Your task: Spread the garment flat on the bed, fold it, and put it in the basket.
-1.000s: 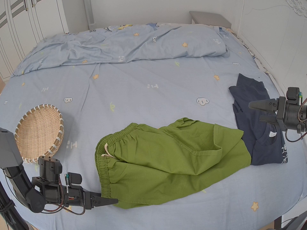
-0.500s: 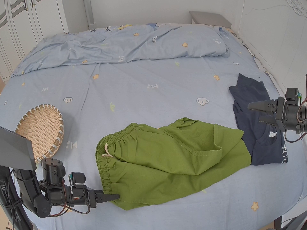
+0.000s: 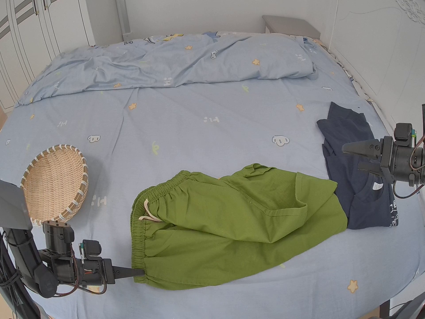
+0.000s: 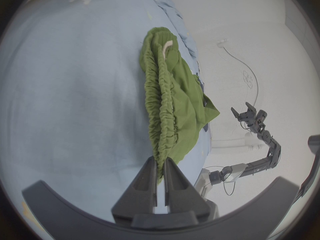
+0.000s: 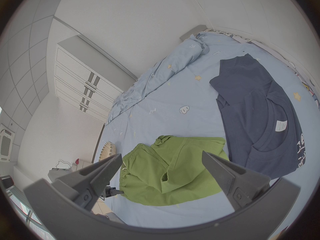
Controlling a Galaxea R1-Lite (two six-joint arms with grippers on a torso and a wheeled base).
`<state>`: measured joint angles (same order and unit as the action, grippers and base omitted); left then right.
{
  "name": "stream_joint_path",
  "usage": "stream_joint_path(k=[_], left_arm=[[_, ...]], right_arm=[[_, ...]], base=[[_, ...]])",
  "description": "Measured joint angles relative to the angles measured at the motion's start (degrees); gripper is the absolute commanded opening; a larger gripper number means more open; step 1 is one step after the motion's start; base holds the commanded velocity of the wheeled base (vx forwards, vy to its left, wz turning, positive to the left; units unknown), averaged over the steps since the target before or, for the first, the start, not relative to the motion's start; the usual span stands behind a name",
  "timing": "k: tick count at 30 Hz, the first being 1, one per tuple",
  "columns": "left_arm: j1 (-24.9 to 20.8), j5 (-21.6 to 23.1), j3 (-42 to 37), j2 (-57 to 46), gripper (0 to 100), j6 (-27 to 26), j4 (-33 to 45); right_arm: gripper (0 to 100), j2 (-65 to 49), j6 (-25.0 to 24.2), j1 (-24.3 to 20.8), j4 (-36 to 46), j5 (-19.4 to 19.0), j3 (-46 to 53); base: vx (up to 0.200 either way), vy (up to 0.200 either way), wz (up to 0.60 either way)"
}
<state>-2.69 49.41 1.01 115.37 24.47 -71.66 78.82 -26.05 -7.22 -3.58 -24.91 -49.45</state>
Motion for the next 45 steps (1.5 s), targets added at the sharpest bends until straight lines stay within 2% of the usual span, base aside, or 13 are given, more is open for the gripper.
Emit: stream_joint_path(k=[5,8,16,21,25,31,37,45], left_arm=[[4.07,1.00,0.00,-5.62,0,-0.39,9.17],[6.91,1.12,-0.02,-8.45,0,-2.61,13.47],[14.54,1.39,-0.02,-12.51,0,-15.63,23.21],[18.81,1.58,0.00,-13.23,0,-19.21,24.94],[19.90,1.68,0.00,-13.42,0,-19.65,25.26],[20.03,1.66,0.17,-13.45,0,-19.74,25.32],[20.11,1.66,0.56,-13.42,0,-19.74,25.30],[19.75,1.69,0.85,-13.42,0,-19.74,25.30]], right_arm=[[100,-0.16,0.17,-0.63,2.13,-0.35,1.43],[100,-0.29,1.12,-1.29,3.18,-0.46,3.89],[100,-0.40,5.32,-1.88,3.58,-0.55,12.70],[100,-0.40,6.92,-2.01,3.43,-0.66,18.93],[100,-0.22,8.75,-2.10,3.27,-2.46,22.86],[100,0.98,14.31,-1.35,2.99,-8.95,26.23],[100,5.74,20.72,-0.05,1.89,-10.24,28.50],[100,11.75,21.30,0.72,-7.79,-11.72,31.93]], base=[[0.000,0.000,0.00],[0.000,0.000,0.00],[0.000,0.000,0.00],[0.000,0.000,0.00],[0.000,0.000,0.00],[0.000,0.000,0.00],[0.000,0.000,0.00],[0.000,0.000,0.00]])
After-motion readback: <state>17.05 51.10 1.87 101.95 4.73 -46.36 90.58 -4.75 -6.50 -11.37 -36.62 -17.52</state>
